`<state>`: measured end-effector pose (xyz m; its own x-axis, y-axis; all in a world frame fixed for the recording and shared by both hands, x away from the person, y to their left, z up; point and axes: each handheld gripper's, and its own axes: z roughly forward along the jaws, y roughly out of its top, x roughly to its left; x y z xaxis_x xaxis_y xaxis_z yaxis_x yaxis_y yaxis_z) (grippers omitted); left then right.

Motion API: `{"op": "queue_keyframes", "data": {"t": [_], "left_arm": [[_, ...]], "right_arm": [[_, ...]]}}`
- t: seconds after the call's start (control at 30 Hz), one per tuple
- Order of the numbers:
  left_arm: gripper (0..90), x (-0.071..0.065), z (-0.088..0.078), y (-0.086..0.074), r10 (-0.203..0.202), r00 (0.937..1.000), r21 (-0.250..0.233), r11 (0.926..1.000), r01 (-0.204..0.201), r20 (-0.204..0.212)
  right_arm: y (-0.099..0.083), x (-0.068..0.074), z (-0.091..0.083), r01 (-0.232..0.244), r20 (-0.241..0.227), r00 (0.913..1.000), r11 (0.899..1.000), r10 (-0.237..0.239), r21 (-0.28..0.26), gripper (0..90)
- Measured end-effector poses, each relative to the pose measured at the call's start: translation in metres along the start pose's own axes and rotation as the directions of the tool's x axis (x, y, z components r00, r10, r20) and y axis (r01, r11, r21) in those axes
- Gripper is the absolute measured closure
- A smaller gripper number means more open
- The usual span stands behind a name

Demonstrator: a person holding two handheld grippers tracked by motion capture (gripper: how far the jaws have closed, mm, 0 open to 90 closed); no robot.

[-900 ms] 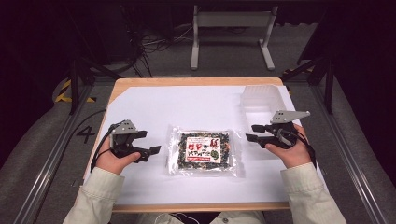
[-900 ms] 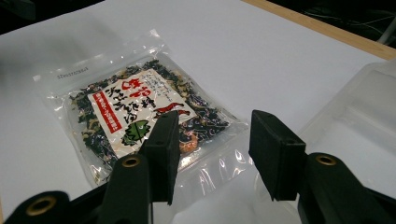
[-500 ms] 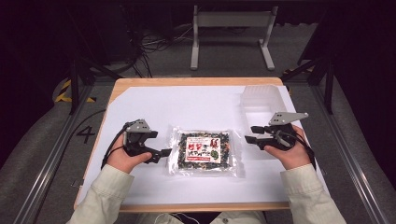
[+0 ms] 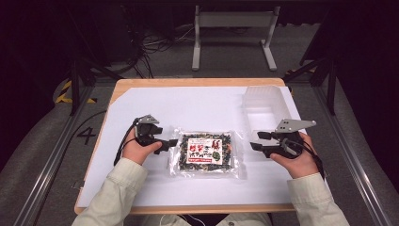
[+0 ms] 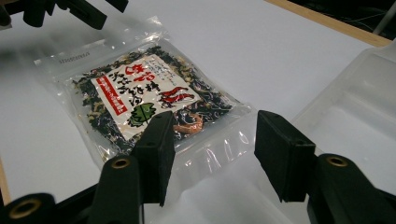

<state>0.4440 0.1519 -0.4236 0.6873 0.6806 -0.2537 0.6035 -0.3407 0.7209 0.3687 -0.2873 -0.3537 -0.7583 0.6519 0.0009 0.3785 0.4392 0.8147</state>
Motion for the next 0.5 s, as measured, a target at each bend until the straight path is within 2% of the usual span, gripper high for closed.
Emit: {"op": "queue_keyframes", "data": {"t": [0.03, 0.07, 0.13, 0.2, 0.27, 0.37, 0.5], "left_arm": [[11.0, 0.0, 0.0, 0.0, 0.0, 1.0, 0.0, 1.0, 0.0, 0.0], [11.0, 0.003, 0.004, -0.001, -0.02, 0.9997, 0.017, 0.9997, 0.02, 0.01], [12.2, 0.005, 0.01, -0.003, -0.015, 0.9997, 0.039, 0.9991, 0.014, 0.017], [13.6, 0.007, 0.015, -0.005, -0.009, 0.9989, 0.056, 0.9984, 0.007, 0.046], [13.7, 0.007, 0.018, -0.006, -0.022, 0.9986, 0.07, 0.9974, 0.019, 0.048], [15.5, 0.008, 0.019, -0.008, -0.021, 0.9985, 0.075, 0.997, 0.018, 0.05], [18.9, 0.007, 0.025, -0.012, -0.017, 0.9977, 0.054, 0.9984, 0.014, 0.066]], "right_arm": [[0.0, 0.0, 0.0, 0.0, 0.0, 1.0, 1.0, 0.0, 0.0, 47.3], [-0.001, 0.0, -0.001, -0.002, 0.001, 1.0, 1.0, 0.002, 0.001, 47.1], [-0.003, 0.001, -0.001, -0.004, 0.002, 1.0, 1.0, 0.004, 0.001, 46.3], [-0.004, 0.001, -0.002, -0.004, 0.001, 1.0, 1.0, 0.004, -0.005, 45.6], [-0.005, 0.001, -0.002, -0.004, -0.002, 1.0, 1.0, 0.004, -0.011, 45.4], [-0.006, 0.001, -0.001, 0.003, -0.005, 1.0, 1.0, -0.003, -0.02, 45.3], [-0.007, 0.001, 0.001, 0.005, -0.014, 0.9999, 0.999, -0.006, -0.042, 45.0]]}}
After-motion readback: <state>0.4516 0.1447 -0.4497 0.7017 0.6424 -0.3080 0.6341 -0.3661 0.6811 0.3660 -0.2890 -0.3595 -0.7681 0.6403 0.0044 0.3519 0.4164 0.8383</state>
